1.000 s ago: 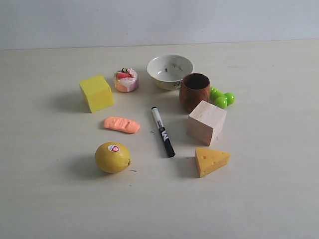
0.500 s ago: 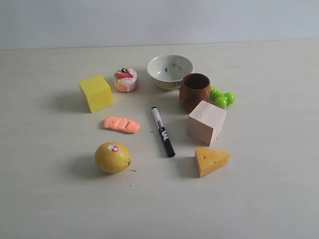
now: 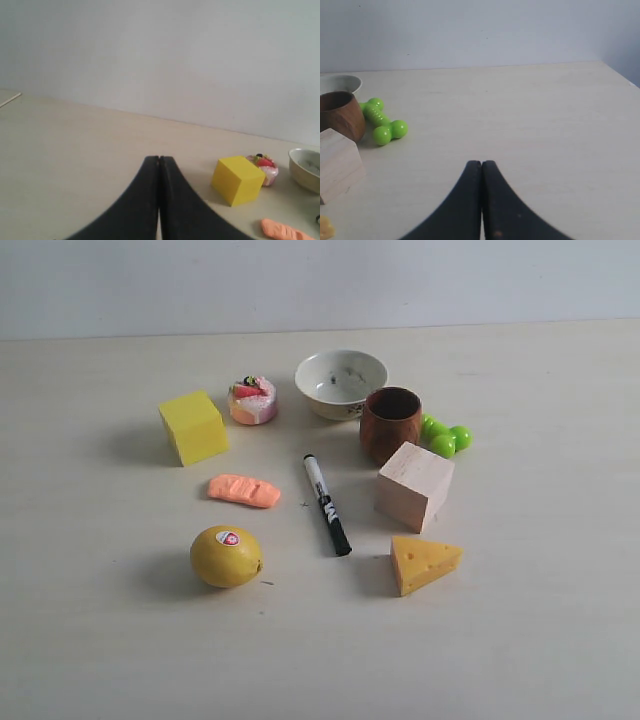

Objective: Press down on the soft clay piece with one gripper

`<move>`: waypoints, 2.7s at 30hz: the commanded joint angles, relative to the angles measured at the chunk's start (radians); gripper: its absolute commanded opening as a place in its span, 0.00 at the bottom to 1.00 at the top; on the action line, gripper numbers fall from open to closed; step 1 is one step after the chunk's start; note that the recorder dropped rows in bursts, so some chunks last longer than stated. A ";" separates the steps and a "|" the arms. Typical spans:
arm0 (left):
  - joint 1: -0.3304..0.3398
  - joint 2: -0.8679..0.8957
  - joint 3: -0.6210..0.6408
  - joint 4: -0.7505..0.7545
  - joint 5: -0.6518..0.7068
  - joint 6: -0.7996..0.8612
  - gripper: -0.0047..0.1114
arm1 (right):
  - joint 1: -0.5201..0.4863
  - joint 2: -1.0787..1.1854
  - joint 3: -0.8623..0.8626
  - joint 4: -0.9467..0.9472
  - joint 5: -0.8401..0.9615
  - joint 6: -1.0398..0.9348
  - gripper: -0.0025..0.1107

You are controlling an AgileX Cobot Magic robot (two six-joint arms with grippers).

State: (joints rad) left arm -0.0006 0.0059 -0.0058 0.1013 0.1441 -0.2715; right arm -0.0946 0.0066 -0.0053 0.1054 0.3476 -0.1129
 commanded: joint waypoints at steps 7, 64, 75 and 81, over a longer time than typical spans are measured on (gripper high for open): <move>-0.013 -0.006 0.006 -0.010 0.122 0.060 0.04 | 0.002 -0.007 0.005 -0.001 -0.014 -0.006 0.02; 0.043 -0.006 0.006 -0.008 0.212 0.141 0.04 | 0.002 -0.007 0.005 -0.001 -0.014 -0.006 0.02; 0.043 -0.006 0.006 -0.008 0.212 0.141 0.04 | 0.002 -0.007 0.005 -0.001 -0.014 -0.006 0.02; 0.043 -0.006 0.006 -0.008 0.212 0.141 0.04 | 0.002 -0.007 0.005 -0.001 -0.014 -0.006 0.02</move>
State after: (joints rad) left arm 0.0398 0.0059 -0.0035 0.0963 0.3653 -0.1302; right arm -0.0946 0.0066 -0.0053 0.1054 0.3476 -0.1129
